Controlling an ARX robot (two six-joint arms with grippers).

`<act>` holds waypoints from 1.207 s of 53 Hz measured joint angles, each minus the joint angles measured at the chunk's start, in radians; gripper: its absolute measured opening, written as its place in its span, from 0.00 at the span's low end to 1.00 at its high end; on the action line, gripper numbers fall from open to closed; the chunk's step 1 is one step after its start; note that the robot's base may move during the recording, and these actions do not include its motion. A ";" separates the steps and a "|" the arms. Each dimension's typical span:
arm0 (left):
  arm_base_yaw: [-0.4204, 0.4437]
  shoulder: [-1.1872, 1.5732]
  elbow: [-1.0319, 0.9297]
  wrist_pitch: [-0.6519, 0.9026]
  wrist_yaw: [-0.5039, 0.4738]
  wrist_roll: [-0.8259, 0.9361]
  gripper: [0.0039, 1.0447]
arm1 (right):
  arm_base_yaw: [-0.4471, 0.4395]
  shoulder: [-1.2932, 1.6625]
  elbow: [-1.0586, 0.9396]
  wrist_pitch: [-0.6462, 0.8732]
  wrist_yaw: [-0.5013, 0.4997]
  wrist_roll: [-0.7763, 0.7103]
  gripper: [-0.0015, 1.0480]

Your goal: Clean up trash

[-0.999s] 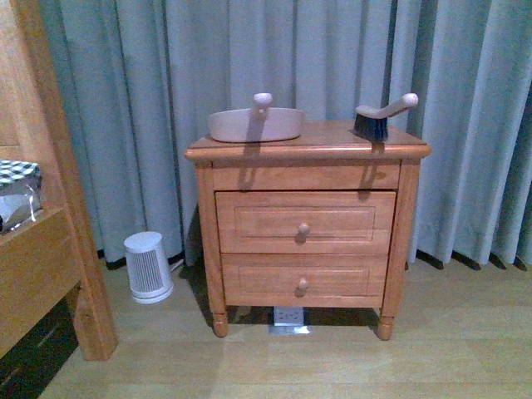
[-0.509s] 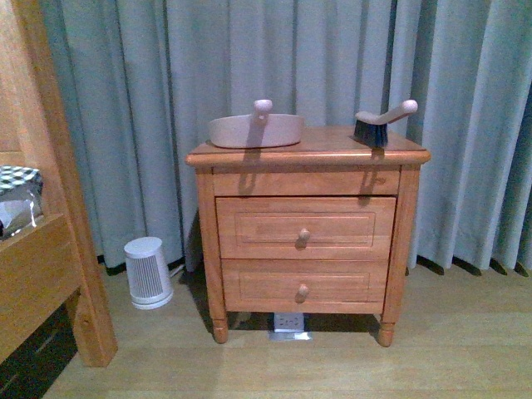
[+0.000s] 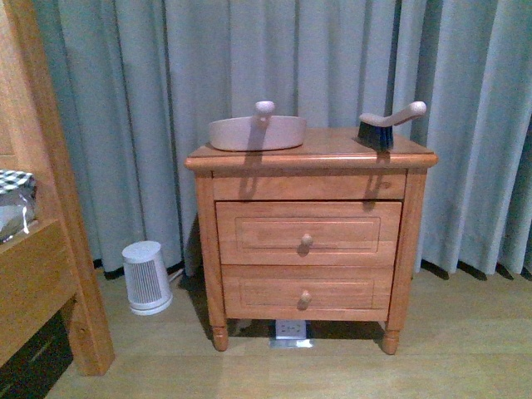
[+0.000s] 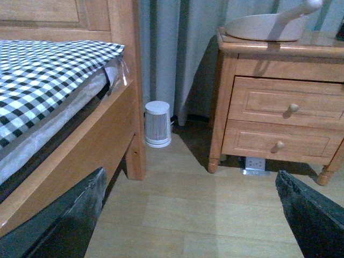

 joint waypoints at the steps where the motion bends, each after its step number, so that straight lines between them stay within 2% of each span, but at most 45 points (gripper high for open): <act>1: 0.000 0.000 0.000 0.000 0.000 0.000 0.93 | 0.000 0.000 0.000 0.000 0.000 0.000 0.93; 64: 0.000 0.000 0.000 0.000 0.000 0.000 0.93 | 0.000 0.000 0.000 0.000 0.003 0.000 0.93</act>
